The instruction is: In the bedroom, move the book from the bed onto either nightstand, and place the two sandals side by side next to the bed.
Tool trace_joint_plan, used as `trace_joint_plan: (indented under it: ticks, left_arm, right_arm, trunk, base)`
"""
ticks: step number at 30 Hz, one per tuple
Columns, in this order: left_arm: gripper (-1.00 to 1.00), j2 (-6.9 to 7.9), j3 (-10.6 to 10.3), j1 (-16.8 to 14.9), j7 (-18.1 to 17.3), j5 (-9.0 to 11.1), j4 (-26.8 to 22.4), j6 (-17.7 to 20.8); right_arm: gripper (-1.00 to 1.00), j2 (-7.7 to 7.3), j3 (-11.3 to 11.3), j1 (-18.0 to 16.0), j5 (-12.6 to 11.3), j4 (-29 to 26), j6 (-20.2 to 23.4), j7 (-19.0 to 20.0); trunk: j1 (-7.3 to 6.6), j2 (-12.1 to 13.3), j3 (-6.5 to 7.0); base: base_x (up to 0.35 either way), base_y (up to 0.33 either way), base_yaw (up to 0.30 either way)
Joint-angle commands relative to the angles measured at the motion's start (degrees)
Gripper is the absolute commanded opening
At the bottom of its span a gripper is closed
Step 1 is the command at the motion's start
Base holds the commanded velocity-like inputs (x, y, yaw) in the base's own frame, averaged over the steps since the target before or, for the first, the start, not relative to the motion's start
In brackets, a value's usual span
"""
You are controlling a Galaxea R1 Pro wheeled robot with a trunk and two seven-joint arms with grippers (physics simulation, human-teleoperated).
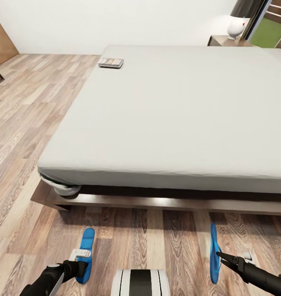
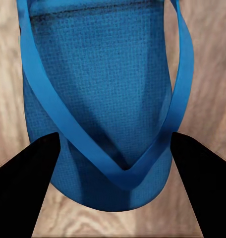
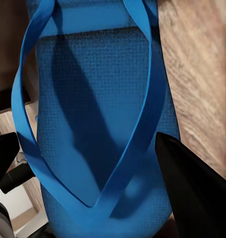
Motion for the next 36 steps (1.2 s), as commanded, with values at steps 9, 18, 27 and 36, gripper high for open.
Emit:
trace_joint_plan:
  ticks: [9, 18, 27, 36]
  left_arm:
    - [-1.00, -0.08, 0.5, 0.0, -0.5, -0.5, -0.1, 0.3]
    - [-1.00, -0.05, 0.7, 0.0, -0.5, -0.4, -0.2, 0.3]
    - [-1.00, 0.00, 0.7, 0.0, -0.5, -0.4, -0.2, 0.3]
    - [-1.00, 0.00, 0.6, 0.0, -0.5, -0.4, -0.2, 0.2]
  right_arm:
    - [-1.00, -0.12, 0.4, 0.0, -0.6, 0.0, 0.6, 0.1]
    - [-1.00, -0.13, 0.4, 0.0, -0.6, 0.0, 0.6, 0.1]
    - [-1.00, -0.13, 0.4, 0.0, -0.6, 0.0, 0.6, 0.1]
    - [-1.00, -0.13, 0.4, 0.0, -0.6, 0.0, 0.6, 0.1]
  trunk:
    - [0.19, -0.1, -1.81]
    - [0.19, -0.1, -1.81]
    - [0.19, -0.1, -1.81]
    - [0.19, -0.1, -1.81]
  base:
    - [0.000, 0.000, 0.000]
    - [0.000, 0.051, 0.000]
    - [0.000, 0.162, 0.000]
    - [0.113, 0.042, 0.000]
